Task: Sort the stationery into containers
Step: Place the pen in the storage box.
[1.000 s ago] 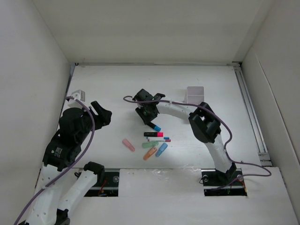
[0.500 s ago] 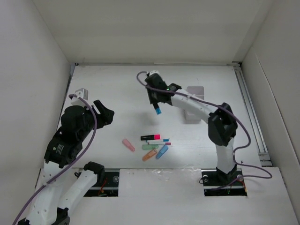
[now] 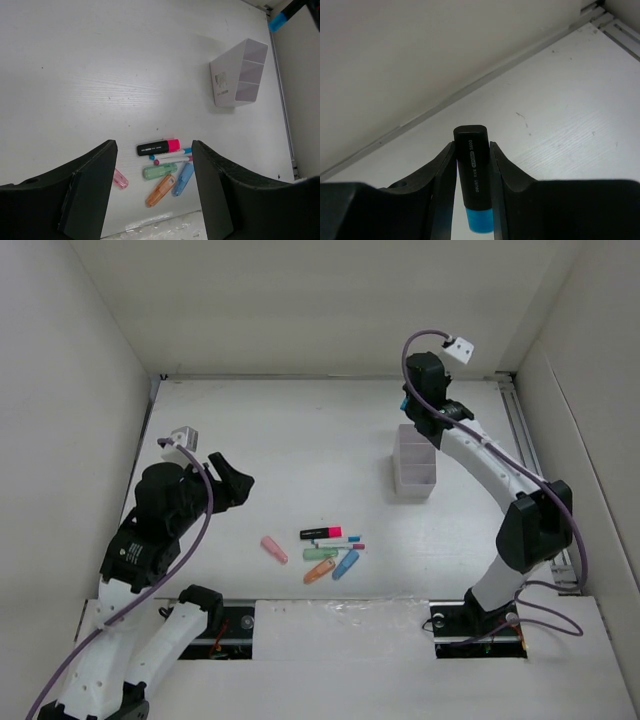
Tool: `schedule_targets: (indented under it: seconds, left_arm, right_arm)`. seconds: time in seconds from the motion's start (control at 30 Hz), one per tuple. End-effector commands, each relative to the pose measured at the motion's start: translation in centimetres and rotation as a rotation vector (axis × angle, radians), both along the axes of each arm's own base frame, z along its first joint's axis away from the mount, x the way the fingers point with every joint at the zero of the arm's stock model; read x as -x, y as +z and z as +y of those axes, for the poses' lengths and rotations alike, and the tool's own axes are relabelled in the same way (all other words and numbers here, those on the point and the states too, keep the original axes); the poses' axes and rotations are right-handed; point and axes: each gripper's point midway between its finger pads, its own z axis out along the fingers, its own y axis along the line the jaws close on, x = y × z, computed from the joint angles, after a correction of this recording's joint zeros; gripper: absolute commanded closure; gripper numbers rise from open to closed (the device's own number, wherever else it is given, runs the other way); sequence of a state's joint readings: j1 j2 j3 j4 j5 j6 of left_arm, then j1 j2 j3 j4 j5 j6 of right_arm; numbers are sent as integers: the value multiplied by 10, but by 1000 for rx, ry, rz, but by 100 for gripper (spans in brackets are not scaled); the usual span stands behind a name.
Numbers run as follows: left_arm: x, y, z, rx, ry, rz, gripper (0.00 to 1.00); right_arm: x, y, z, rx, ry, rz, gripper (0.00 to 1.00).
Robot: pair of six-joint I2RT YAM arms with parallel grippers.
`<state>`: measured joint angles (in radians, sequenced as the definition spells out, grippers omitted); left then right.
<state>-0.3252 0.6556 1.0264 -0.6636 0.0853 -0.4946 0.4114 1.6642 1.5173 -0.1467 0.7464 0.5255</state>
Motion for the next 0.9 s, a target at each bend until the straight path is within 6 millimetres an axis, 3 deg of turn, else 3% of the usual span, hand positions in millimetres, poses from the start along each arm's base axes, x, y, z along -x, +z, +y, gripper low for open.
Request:
schedule_targets:
  seconds: [0.0,0.03,0.23,0.33,0.4,0.53,0.6,0.63,0.7,0.8,0.87]
  left_arm:
    - [-9,3,-8,14,-32,-23,41]
    - [-9,5,-10,21,-42,-31,41]
    - [-15,0,-12,17,-42,-20,41]
    - [-18,-5,-15,14,-50,4,41]
    - [-18,-5,-15,6,-54,1,41]
    - [-21,-5,-16,6,-54,1,41]
    - [-23,-8,-15,0,-45,9,41]
    - [-24,-5,-15,3,-45,-2,41]
    - [-24,-5,-15,3,-45,-2,41]
    - [-25,-7,-15,3,-45,-3,40]
    - [-27,-5,-16,6,-45,-13,39]
  right_arm:
    - [-9,-17,-12,-29,-109,-48,98]
    - [-10,-15,-13,-38,-122,-74,98]
    - [-6,-50,-19,-6,-174,-57,100]
    - [-1,-46,-21,-36,-176,-99,100]
    - [3,-59,-24,-22,-184,-79,100]
    - [4,-66,-27,-17,-205,-83,99]
    - [8,-74,-33,0,-231,-70,93]
    - [9,-67,-33,-10,-231,-88,89]
    - [16,-69,-33,-15,-236,-89,75]
    - [24,-50,-32,-45,-229,-128,55]
    - [32,-37,-30,-53,-215,-150,48]
